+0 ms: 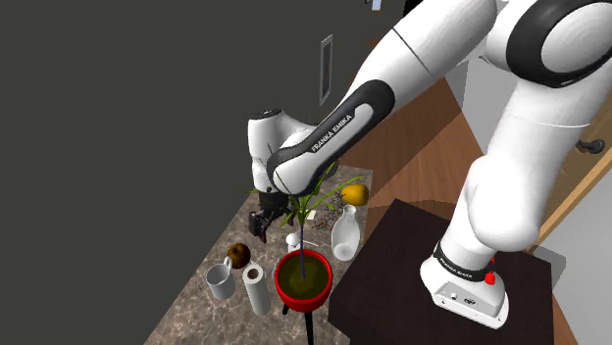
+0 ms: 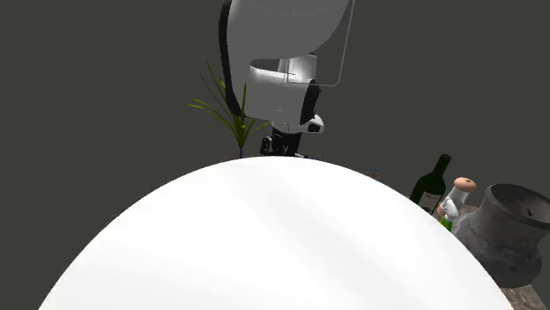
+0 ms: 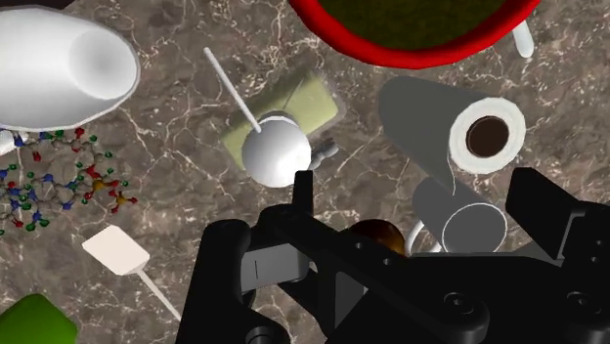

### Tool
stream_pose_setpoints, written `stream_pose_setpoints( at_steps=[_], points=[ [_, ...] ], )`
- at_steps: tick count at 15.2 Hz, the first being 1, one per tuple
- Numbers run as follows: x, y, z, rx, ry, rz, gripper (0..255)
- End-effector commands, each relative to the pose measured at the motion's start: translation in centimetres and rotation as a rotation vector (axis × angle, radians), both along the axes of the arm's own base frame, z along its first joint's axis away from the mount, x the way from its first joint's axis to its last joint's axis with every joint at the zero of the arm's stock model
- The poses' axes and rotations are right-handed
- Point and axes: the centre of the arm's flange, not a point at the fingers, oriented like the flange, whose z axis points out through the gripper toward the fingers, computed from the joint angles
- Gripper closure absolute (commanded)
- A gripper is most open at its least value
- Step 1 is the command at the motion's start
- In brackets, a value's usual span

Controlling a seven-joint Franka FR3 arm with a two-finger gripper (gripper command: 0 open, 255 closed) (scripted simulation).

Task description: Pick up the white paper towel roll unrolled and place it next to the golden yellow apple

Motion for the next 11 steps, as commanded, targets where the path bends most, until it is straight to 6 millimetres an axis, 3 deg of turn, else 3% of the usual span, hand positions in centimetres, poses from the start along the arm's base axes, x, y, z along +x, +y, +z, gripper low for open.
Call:
stream_pose_setpoints(
  at_steps=[1, 9, 11],
  points=[
    [1.0, 1.8, -1.9, 0.001, 0.0, -0.002, 0],
    [4.4, 8.6, -8.9, -0.001, 0.0, -0.007, 0],
    [4.4, 8.7, -9.9, -0.001, 0.0, -0.007, 0]
  ],
)
